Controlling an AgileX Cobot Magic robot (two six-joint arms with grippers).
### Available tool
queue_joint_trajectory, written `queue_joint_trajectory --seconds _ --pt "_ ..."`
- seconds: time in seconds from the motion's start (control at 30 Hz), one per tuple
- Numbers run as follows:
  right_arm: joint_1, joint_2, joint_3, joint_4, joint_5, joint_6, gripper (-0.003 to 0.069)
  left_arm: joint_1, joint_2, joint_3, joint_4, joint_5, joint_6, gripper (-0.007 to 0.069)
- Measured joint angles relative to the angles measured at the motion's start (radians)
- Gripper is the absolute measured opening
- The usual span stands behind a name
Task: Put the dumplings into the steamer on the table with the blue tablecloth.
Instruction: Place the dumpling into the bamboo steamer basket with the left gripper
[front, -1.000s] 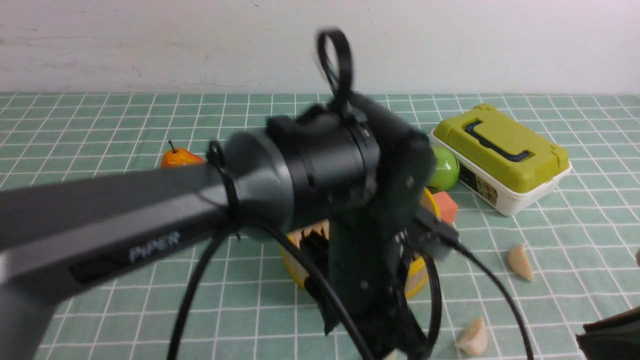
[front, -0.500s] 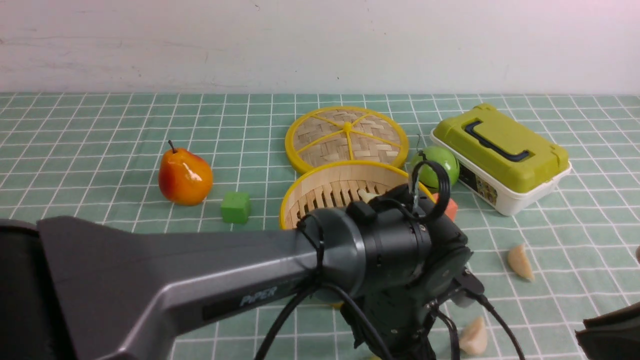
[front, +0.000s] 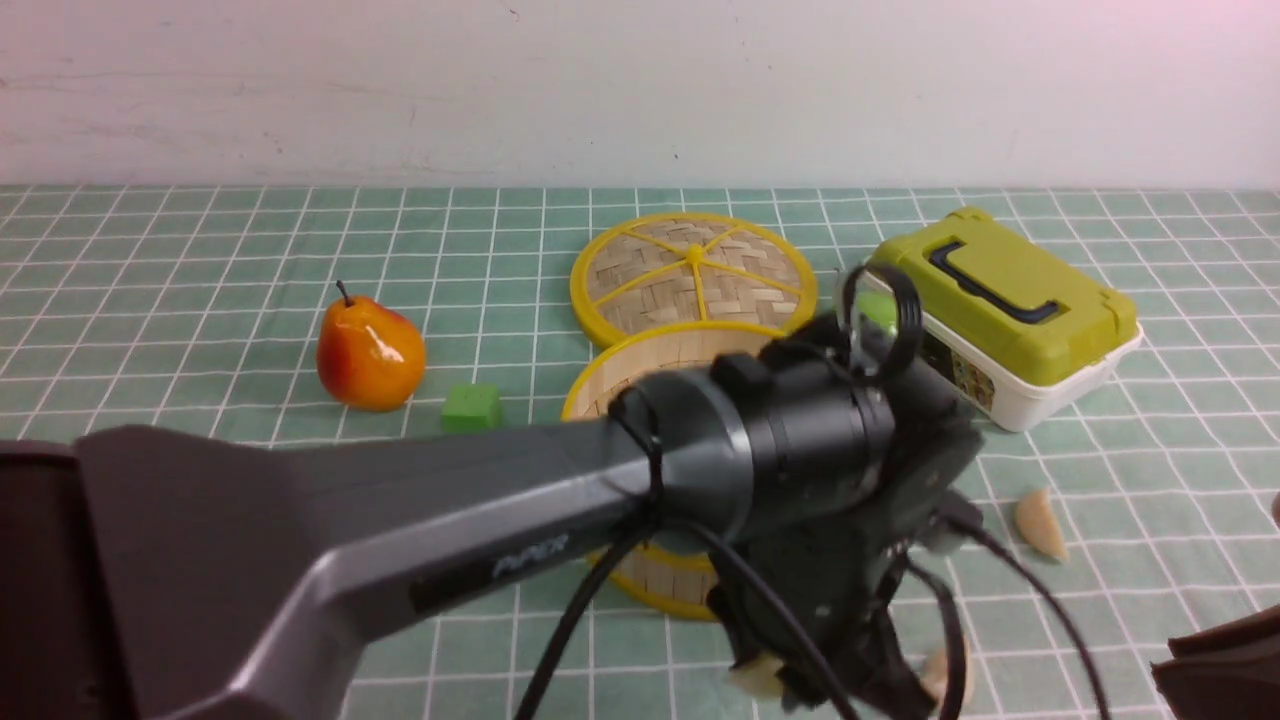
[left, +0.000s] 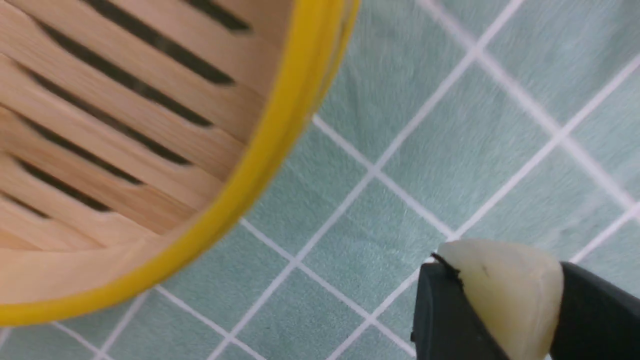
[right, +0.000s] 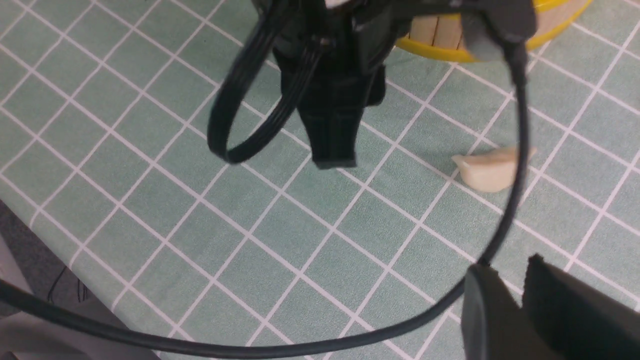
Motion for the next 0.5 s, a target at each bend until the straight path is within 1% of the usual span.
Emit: queue_joint_trajectory --seconds 0.03,0.07,0.2,0.3,0.33,0.4,0.5 --pt "0.000 0.000 0.000 0.000 -0.001 0.000 0.0115 0.009 -0.006 -0.017 -0.004 0.002 0.000 0.0248" --pt "0.000 0.000 0.000 0.000 -0.001 0.000 0.0117 0.038 -0.016 -0.088 -0.014 0.003 -0.004 0.0248" --pt "0.000 0.000 0.000 0.000 -0.001 0.000 0.0122 0.134 -0.015 -0.202 -0.046 0.003 -0.019 0.0248" --pt "0.000 0.000 0.000 0.010 -0.001 0.000 0.0125 0.261 0.021 -0.273 -0.083 -0.006 -0.045 0.0248" --pt "0.000 0.000 0.000 0.010 -0.001 0.000 0.0126 0.267 0.028 -0.275 -0.083 -0.006 -0.050 0.0248" --pt "0.000 0.000 0.000 0.015 -0.001 0.000 0.0128 0.337 0.076 -0.285 -0.095 -0.032 -0.088 0.0248" --pt "0.000 0.000 0.000 0.018 -0.001 0.000 0.0128 0.380 0.125 -0.285 -0.100 -0.052 -0.122 0.0248"
